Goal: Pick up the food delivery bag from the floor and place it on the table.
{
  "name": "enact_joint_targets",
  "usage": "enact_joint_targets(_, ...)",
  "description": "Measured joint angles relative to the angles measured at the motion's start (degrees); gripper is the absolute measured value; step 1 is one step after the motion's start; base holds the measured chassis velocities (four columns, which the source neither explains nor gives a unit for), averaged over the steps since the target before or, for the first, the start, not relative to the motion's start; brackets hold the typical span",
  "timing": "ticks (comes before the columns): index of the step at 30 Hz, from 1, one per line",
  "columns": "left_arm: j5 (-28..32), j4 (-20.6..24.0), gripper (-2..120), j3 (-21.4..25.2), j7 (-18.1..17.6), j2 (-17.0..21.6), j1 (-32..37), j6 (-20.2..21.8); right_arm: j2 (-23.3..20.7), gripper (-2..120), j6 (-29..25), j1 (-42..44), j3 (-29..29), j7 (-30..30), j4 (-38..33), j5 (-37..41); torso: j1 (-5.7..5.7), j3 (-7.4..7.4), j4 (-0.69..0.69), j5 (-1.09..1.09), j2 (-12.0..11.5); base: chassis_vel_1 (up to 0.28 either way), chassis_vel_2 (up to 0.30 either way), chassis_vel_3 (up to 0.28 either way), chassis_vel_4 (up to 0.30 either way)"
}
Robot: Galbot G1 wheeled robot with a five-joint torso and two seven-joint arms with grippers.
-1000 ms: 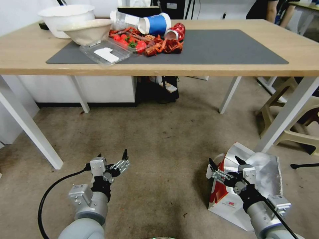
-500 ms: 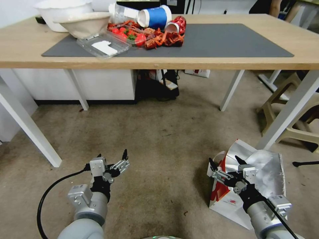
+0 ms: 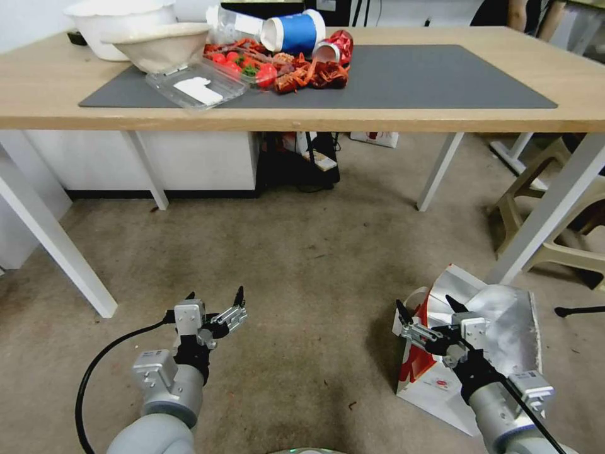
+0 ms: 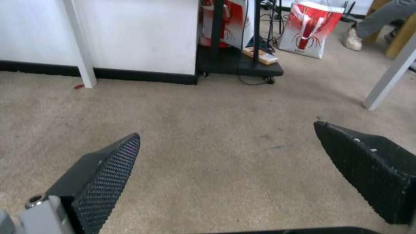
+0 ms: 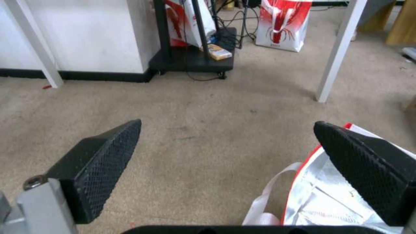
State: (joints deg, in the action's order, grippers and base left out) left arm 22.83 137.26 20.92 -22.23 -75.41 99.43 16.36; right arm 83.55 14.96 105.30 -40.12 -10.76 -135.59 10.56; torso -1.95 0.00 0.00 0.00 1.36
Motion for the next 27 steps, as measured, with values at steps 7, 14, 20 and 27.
enact_joint_targets(7,-0.56,-1.03,100,0.28,1.53,0.95,-0.18,0.09,0.04,100,-0.15,0.05,-0.02,-0.06,-0.02,-0.05,0.02,0.0,0.0,0.0,0.08,0.0,0.0,0.0,0.0)
enact_joint_targets(14,-1.39,-1.89,100,0.87,3.46,2.14,-0.49,0.27,-0.27,100,-0.16,-0.08,-0.05,-0.11,0.04,0.04,-0.01,0.0,0.0,-0.01,0.28,0.0,0.0,0.0,0.0)
enact_joint_targets(20,-1.47,-2.48,100,0.86,4.01,2.17,-0.78,0.27,-0.31,100,-0.16,-0.19,-0.14,-0.11,0.32,0.15,-0.03,0.0,0.0,0.0,0.39,0.0,0.0,0.0,0.0)
enact_joint_targets(27,-1.46,-3.32,100,0.93,4.63,2.35,-1.1,-1.6,-0.36,100,-0.14,-0.24,-0.52,-0.1,0.49,0.23,-0.05,-0.01,0.0,0.0,0.49,0.0,0.0,0.0,0.0)
